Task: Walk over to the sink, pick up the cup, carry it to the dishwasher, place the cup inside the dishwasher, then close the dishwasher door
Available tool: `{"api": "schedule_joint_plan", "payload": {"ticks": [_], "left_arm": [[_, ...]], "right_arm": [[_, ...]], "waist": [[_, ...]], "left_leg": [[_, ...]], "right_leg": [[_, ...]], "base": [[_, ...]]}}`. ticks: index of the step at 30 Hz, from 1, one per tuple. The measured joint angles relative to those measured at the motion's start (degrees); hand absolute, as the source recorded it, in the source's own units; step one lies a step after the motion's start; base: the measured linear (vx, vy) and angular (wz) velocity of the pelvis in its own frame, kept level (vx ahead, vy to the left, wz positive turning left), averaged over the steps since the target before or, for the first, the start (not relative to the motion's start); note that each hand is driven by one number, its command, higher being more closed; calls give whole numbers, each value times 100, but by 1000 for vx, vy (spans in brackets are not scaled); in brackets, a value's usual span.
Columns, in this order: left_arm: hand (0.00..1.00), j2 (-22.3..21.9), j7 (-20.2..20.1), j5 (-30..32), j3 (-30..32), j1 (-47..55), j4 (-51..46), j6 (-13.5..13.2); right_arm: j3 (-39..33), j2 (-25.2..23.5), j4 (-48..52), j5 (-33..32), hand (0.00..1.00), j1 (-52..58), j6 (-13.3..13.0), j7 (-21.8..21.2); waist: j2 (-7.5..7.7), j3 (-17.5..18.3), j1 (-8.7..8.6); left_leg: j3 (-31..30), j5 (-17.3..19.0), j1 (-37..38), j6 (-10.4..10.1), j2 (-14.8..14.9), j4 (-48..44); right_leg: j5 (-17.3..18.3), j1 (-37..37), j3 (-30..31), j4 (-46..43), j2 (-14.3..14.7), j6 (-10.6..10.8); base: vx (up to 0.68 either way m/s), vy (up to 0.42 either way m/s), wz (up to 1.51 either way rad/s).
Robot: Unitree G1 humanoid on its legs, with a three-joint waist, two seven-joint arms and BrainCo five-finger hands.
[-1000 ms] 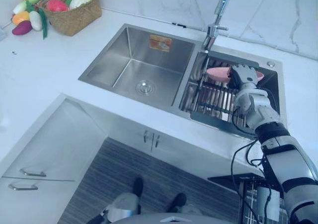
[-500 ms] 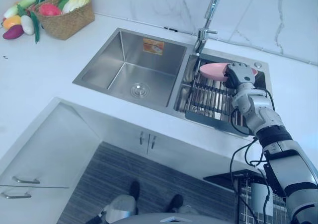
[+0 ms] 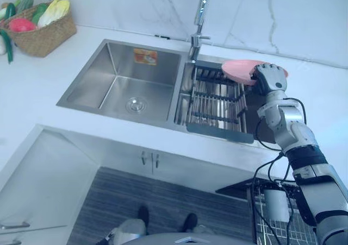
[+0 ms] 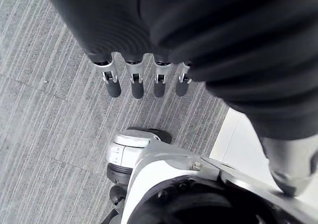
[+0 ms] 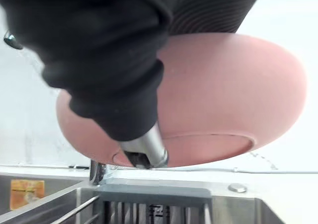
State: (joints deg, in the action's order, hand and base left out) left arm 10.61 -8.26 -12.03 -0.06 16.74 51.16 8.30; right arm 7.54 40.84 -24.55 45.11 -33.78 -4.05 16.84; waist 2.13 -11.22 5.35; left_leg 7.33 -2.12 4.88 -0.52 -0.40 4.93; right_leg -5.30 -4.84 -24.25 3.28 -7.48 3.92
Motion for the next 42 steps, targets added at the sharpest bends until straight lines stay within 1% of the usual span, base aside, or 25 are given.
{"api": "schedule_joint_plan", "payload": {"ticks": [5, 8, 12, 14, 16, 17, 20, 22, 23, 24, 25, 26, 27, 28, 29, 30, 31, 32, 33, 34, 35, 36, 38, 40, 42], "left_arm": [[0, -5, 47, 180, -3, 43, 9, -3], [0, 0, 51, 247, -5, 71, 36, -7], [0, -10, 54, 510, -35, 70, 151, 3], [0, -4, 54, 660, -59, 70, 183, 19], [0, -5, 54, 670, -74, 72, 185, 60], [0, -4, 54, 670, -76, 83, 208, 74], [0, 23, 54, 672, -79, 64, 243, 178], [0, 69, 53, 669, -63, 19, 368, 295], [0, 72, 53, 669, -50, -28, 421, 331], [0, -39, 48, 670, -18, -47, 469, 409], [0, -53, 48, 668, 10, -94, 467, 413], [0, -25, 50, 659, 51, -168, 474, 416], [0, -10, 51, 657, 73, -201, 474, 414], [0, 12, 45, 655, 115, -234, 475, 411], [0, 52, 52, 642, 143, -287, 474, 410], [0, 99, 49, 622, 168, -334, 469, 408], [0, 189, 55, 588, 178, -427, 477, 409], [0, 195, 51, 586, 198, -493, 488, 410], [0, 187, 53, 544, 218, -585, 508, 397], [0, 177, 53, 534, 218, -613, 522, 386], [0, 82, 73, 472, 214, -665, 582, 356], [0, 43, 80, 437, 211, -655, 585, 348], [0, -107, 126, 327, 189, -553, 580, 239], [0, -128, 169, 326, 165, -520, 578, 167], [0, -114, 169, 315, 163, -495, 574, 124]], "right_arm": [[-536, 63, 601, -49, 100, 430, 48, 302], [-862, 92, 918, -76, 100, 694, 45, 415], [-1239, 248, 1257, -78, 100, 1218, 52, 591], [-1581, 291, 1314, -80, 100, 1576, 81, 741], [-1727, 302, 1409, -82, 100, 1724, 103, 767], [-1779, 316, 1547, -85, 100, 1816, 133, 842], [-2022, 317, 1915, -103, 100, 2186, 115, 981], [-2337, 310, 2270, -259, 100, 2634, 58, 1042], [-2399, 304, 2328, -274, 100, 2729, 61, 1078], [-2447, 275, 2384, -321, 100, 2899, 66, 1181], [-2445, 149, 2378, -326, 100, 2913, 71, 1240], [-2446, 17, 2368, -360, 100, 2915, 71, 1264], [-2446, -40, 2369, -413, 100, 2917, 67, 1297], [-2446, -131, 2369, -453, 100, 2917, 65, 1382], [-2447, -267, 2369, -482, 100, 2917, 56, 1491], [-2446, -363, 2369, -493, 100, 2917, 46, 1517], [-2443, -531, 2363, -504, 100, 2913, 34, 1584], [-2441, -617, 2363, -511, 100, 2909, 31, 1618], [-2424, -774, 2363, -543, 100, 2906, 5, 1634], [-2395, -834, 2363, -548, 100, 2904, -15, 1633], [-2337, -953, 2357, -659, 100, 2941, -85, 1578], [-2340, -992, 2359, -698, 100, 2990, -87, 1552], [-2360, -1046, 2360, -765, 100, 3236, -95, 1423], [-2400, -1133, 2362, -765, 100, 3392, -105, 1361], [-2408, -1231, 2363, -764, 100, 3431, -92, 1288]], "waist": [[16, 95, -131], [32, 119, -243], [65, 243, -381], [89, 269, -433], [108, 302, -471], [142, 310, -567], [207, 327, -681], [309, 399, -806], [283, 428, -838], [91, 520, -901], [88, 530, -945], [99, 545, -965], [101, 542, -961], [102, 544, -944], [163, 562, -937], [226, 572, -905], [383, 607, -852], [428, 626, -803], [417, 619, -677], [409, 608, -643], [246, 545, -658], [200, 540, -665], [23, 527, -682], [-19, 524, -708], [-6, 509, -745]], "left_leg": [[246, 47, 47, 39, 4, -2], [453, 112, 135, 60, 1, -5], [776, 171, 198, 102, -28, -37], [1050, 252, 342, 115, -46, -37], [1199, 271, 351, 123, -62, -37], [1438, 291, 360, 144, -92, -37], [1814, 387, 400, 133, -149, -38], [2136, 444, 428, 165, -187, -37], [2238, 447, 430, 202, -146, -39], [2435, 431, 381, 318, 44, -42], [2621, 510, 314, 265, 238, -205], [2773, 667, 195, 235, 459, -540], [2845, 741, 130, 220, 566, -704], [2916, 828, 17, 179, 720, -937], [2979, 925, -122, 95, 943, -1286], [2997, 1002, -258, 36, 1070, -1565], [3022, 1122, -464, -55, 1194, -1954], [3004, 1154, -560, -93, 1265, -2089], [2957, 1170, -685, -134, 1370, -2221], [2947, 1186, -717, -176, 1383, -2274], [2866, 1199, -756, -221, 1443, -2348], [2828, 1176, -760, -251, 1434, -2349], [2651, 1125, -660, -304, 1376, -2182], [2534, 1070, -647, -306, 1320, -2082], [2475, 968, -638, -280, 1232, -1941]], "right_leg": [[-39, 97, 271, 3, 33, 4], [-74, 150, 496, -1, 42, 14], [-162, 307, 866, -24, 43, 37], [-183, 356, 1171, -99, 50, 57], [-187, 469, 1330, -181, 49, 64], [-215, 638, 1552, -278, 49, 81], [-233, 832, 1897, -336, 56, 123], [-1, 1104, 1784, -590, -38, 69], [165, 1127, 1640, -650, -63, 16], [536, 1175, 1177, -943, -84, -319], [564, 1335, 759, -1533, -158, -486], [645, 1375, 461, -2078, -225, -591], [702, 1374, 412, -2281, -256, -639], [784, 1359, 369, -2474, -304, -636], [883, 1211, 319, -2555, -367, -617], [815, 1089, 310, -2424, -374, -602], [557, 916, 408, -1938, -320, -378], [551, 834, 420, -1637, -213, -330], [442, 662, 478, -997, -42, -167], [391, 581, 485, -733, -2, -83], [232, 475, 517, -409, 124, -11], [229, 486, 528, -404, 139, -16], [220, 480, 638, -408, 181, -30], [222, 486, 638, -398, 178, -30], [201, 497, 596, -355, 144, -26]], "base": [[19, 4, -28], [16, 12, -38], [7, 34, -48], [-49, 59, -60], [-66, 51, -62], [-87, 54, -74], [-101, 55, -79], [-81, 61, -70], [-19, 51, -68], [44, 19, -74], [95, -24, -89], [119, -61, -79], [128, -85, -64], [175, -89, -52], [187, -95, -50], [187, -106, -50], [89, -120, -43], [36, -209, -63], [-12, -209, -56], [-38, -240, -65], [-41, -138, -37], [-55, -132, -29], [-42, -70, -23], [-49, -39, -9], [-72, -14, 14]]}}
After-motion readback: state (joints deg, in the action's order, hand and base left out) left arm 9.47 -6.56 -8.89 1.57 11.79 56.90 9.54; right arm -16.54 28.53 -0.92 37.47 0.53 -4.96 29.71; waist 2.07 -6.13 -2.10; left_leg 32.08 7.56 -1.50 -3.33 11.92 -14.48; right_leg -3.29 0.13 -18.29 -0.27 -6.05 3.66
